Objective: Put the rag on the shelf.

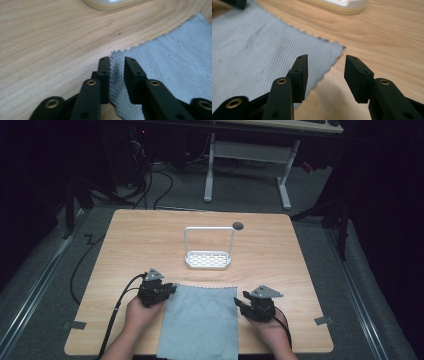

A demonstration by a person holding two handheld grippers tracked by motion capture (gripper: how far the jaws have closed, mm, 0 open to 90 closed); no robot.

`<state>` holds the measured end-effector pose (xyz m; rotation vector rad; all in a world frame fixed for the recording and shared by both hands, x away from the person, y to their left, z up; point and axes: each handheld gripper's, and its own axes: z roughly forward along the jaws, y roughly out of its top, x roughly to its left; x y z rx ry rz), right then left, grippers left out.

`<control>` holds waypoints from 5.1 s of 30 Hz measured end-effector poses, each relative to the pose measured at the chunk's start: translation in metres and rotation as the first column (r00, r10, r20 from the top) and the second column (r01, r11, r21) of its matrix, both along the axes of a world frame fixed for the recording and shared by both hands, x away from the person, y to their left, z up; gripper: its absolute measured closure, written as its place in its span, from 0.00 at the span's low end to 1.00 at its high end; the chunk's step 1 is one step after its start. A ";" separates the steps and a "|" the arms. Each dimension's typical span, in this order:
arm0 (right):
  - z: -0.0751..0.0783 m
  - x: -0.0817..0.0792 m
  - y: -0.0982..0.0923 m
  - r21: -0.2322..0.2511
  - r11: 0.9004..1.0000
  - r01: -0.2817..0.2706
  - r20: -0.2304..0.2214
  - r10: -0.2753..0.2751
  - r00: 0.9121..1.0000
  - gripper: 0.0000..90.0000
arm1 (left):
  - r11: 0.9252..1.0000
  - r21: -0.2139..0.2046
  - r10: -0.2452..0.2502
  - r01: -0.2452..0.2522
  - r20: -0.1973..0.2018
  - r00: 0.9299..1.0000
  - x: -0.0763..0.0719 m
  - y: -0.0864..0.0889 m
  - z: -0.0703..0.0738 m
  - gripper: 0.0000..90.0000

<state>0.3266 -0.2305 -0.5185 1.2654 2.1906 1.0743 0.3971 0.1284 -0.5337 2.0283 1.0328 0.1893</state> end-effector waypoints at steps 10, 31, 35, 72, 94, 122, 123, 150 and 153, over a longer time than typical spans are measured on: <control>-0.009 0.041 0.022 -0.085 0.995 0.057 -0.059 -0.062 0.996 0.69 | 1.000 -0.005 -0.022 0.022 0.009 1.000 -0.003 -0.002 -0.002 0.99; 0.018 -0.002 0.012 0.078 0.997 -0.020 0.114 0.011 0.993 0.99 | 0.991 -0.127 -0.024 0.043 0.145 0.989 -0.035 0.004 0.025 0.99; 0.026 -0.007 0.007 0.115 0.993 -0.015 0.149 -0.003 0.989 0.99 | 0.988 -0.149 -0.005 0.037 0.209 0.978 -0.045 0.003 0.035 0.99; 0.129 0.003 -0.002 0.217 0.976 -0.026 0.447 -0.076 0.891 0.99 | 0.961 -0.269 0.088 0.061 0.508 0.857 -0.028 -0.007 0.131 0.99; 0.207 0.044 -0.008 0.228 0.974 -0.017 0.549 -0.114 0.828 0.99 | 0.963 -0.260 0.100 0.071 0.591 0.801 0.025 -0.005 0.207 0.99; 0.187 0.172 0.002 0.164 0.982 0.089 0.439 -0.153 0.885 0.99 | 0.983 -0.167 0.151 -0.078 0.491 0.858 0.135 -0.021 0.185 0.99; 0.184 0.177 0.001 0.157 0.983 0.091 0.430 -0.151 0.890 0.99 | 0.986 -0.147 0.141 -0.079 0.476 0.868 0.138 -0.023 0.180 0.99; 0.077 0.196 -0.007 0.123 0.986 0.113 0.151 -0.131 0.980 0.99 | 0.995 -0.098 0.032 -0.016 0.163 0.986 0.142 -0.022 0.069 0.99; 0.069 0.193 -0.009 0.133 0.984 0.120 0.133 -0.138 0.981 0.99 | 0.994 -0.105 0.032 -0.017 0.146 0.989 0.140 -0.022 0.063 0.99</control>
